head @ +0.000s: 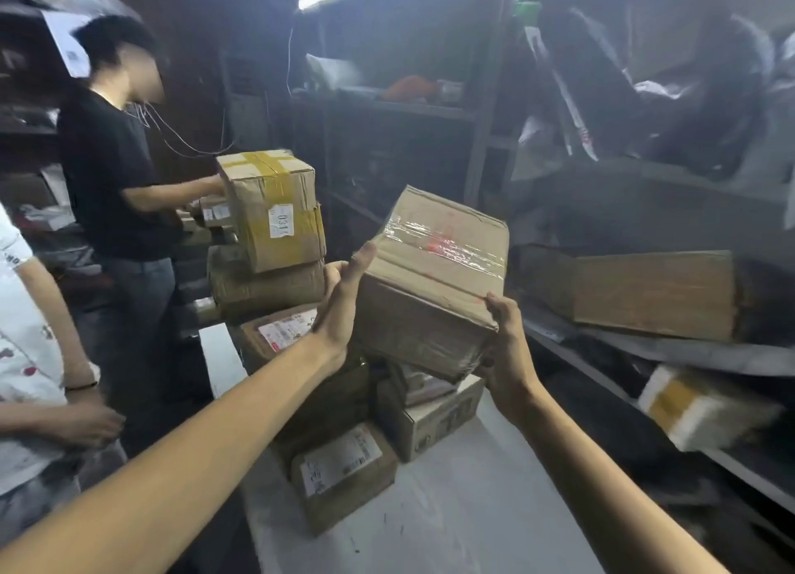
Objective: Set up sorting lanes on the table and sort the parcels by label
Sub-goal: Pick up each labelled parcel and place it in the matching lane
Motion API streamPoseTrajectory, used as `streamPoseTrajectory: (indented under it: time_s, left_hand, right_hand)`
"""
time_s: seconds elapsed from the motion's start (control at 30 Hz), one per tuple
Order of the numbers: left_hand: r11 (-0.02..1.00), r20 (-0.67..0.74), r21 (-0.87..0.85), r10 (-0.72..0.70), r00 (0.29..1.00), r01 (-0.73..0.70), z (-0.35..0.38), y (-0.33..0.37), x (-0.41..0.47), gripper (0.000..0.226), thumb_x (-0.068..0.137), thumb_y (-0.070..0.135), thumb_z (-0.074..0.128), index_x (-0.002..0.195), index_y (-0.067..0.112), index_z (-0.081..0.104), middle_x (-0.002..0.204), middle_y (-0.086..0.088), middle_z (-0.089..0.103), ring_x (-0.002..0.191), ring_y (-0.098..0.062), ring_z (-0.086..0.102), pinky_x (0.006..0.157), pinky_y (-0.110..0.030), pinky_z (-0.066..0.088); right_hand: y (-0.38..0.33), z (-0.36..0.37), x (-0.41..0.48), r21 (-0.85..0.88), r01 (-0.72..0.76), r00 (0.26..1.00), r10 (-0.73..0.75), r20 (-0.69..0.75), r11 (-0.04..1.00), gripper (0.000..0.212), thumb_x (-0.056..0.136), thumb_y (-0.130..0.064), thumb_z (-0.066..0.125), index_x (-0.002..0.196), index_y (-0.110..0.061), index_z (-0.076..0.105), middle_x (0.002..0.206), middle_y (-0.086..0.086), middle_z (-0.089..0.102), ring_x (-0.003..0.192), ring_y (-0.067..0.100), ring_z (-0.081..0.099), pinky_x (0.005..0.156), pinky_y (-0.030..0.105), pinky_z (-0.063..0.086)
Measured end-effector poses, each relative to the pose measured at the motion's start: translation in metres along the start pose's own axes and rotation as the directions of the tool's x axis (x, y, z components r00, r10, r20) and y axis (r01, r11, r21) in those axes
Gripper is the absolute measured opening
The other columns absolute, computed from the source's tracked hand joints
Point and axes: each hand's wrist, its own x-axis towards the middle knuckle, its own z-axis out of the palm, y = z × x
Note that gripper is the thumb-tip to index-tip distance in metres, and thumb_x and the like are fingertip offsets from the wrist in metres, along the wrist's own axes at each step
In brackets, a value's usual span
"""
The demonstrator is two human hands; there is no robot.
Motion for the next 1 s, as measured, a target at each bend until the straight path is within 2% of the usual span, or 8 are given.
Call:
streamPoseTrajectory:
  time_s: [0.13, 0.23, 0.4, 0.53, 0.63, 0.73, 0.9, 1.0]
  left_hand:
    - [0.990, 0.161, -0.076, -0.106, 0.981, 0.119, 0.014, 0.009, -0.041, 0.065, 0.090, 0.070, 0.036, 0.124, 0.023, 0.066, 0.120, -0.005, 0.070, 0.117, -0.023, 0.063, 0.093, -0.039, 0.048]
    - [0.951, 0.311, -0.085, -0.259, 0.914, 0.298, 0.017, 0.003, -0.062, 0.058, 0.090, 0.061, 0.044, 0.120, 0.017, 0.068, 0.113, -0.012, 0.072, 0.101, -0.025, 0.069, 0.084, -0.035, 0.051]
    - [0.888, 0.412, -0.031, -0.407, 0.815, 0.459, 0.029, -0.015, -0.093, 0.052, 0.081, 0.048, 0.061, 0.115, 0.009, 0.069, 0.113, -0.022, 0.070, 0.102, -0.034, 0.066, 0.101, -0.044, 0.046]
    - [0.938, 0.321, 0.045, -0.340, 0.884, 0.344, 0.046, -0.036, -0.108, 0.107, 0.049, 0.055, 0.085, 0.137, 0.009, 0.046, 0.123, -0.020, 0.062, 0.106, -0.032, 0.065, 0.087, -0.045, 0.054]
    - [0.972, 0.286, 0.112, -0.231, 0.930, 0.207, 0.064, -0.033, -0.145, 0.108, 0.040, 0.050, 0.076, 0.137, 0.020, 0.039, 0.121, -0.009, 0.060, 0.103, -0.024, 0.063, 0.081, -0.036, 0.054]
    - [0.943, 0.278, 0.332, -0.064, 0.958, -0.033, 0.082, -0.031, -0.179, 0.108, 0.039, 0.060, 0.068, 0.138, 0.034, 0.034, 0.128, -0.003, 0.053, 0.111, -0.023, 0.056, 0.096, -0.038, 0.048]
    - [0.725, 0.430, 0.616, 0.019, 0.903, -0.309, 0.106, -0.022, -0.226, 0.115, 0.037, 0.078, 0.049, 0.142, 0.044, 0.019, 0.121, -0.011, 0.046, 0.118, -0.032, 0.048, 0.104, -0.046, 0.038]
    - [0.652, 0.556, 0.604, 0.069, 0.829, -0.459, 0.117, -0.024, -0.243, 0.120, 0.038, 0.086, 0.043, 0.146, 0.041, 0.015, 0.125, -0.013, 0.047, 0.121, -0.030, 0.044, 0.104, -0.045, 0.032]
  right_hand:
    - [-0.005, -0.023, -0.038, -0.027, -0.013, 1.000, 0.013, 0.002, 1.000, 0.062, 0.074, -0.065, 0.044, 0.115, -0.023, 0.066, 0.117, 0.000, 0.072, 0.108, 0.018, 0.066, 0.078, 0.038, 0.054]
    - [-0.012, -0.045, -0.068, -0.096, 0.023, 0.997, -0.016, 0.077, 0.995, 0.045, 0.078, -0.056, 0.042, 0.101, -0.028, 0.069, 0.096, -0.013, 0.077, 0.090, 0.007, 0.071, 0.067, 0.028, 0.059]
    - [-0.013, -0.078, -0.117, -0.201, -0.056, 0.995, 0.072, 0.074, 0.978, 0.037, 0.076, -0.056, 0.044, 0.098, -0.036, 0.067, 0.110, -0.003, 0.073, 0.096, 0.010, 0.068, 0.073, 0.038, 0.058]
    - [-0.012, -0.092, -0.146, -0.387, -0.186, 0.982, 0.155, -0.111, 0.903, 0.014, 0.098, -0.038, 0.056, 0.100, -0.025, 0.056, 0.120, 0.011, 0.061, 0.097, 0.015, 0.059, 0.084, 0.028, 0.054]
    - [-0.006, -0.090, -0.165, -0.560, -0.390, 0.905, 0.192, -0.380, 0.731, 0.095, 0.081, -0.070, 0.062, 0.153, -0.017, 0.029, 0.158, 0.014, 0.029, 0.140, 0.036, 0.035, 0.114, 0.049, 0.037]
    - [-0.006, -0.085, -0.197, -0.545, -0.444, 0.853, 0.148, -0.501, 0.711, 0.103, 0.084, -0.075, 0.055, 0.160, -0.030, 0.002, 0.166, 0.014, -0.002, 0.150, 0.042, 0.005, 0.118, 0.059, 0.018]
    - [-0.004, -0.097, -0.245, -0.094, -0.456, 0.797, 0.359, -0.485, 0.885, 0.148, 0.037, -0.098, 0.061, 0.156, -0.044, -0.007, 0.165, 0.010, 0.019, 0.144, 0.043, 0.033, 0.110, 0.063, 0.035]
    - [-0.004, -0.109, -0.273, 0.011, -0.385, 0.787, 0.334, -0.519, 0.923, 0.136, 0.042, -0.091, 0.067, 0.154, -0.049, 0.004, 0.156, 0.003, 0.037, 0.130, 0.040, 0.050, 0.098, 0.065, 0.044]
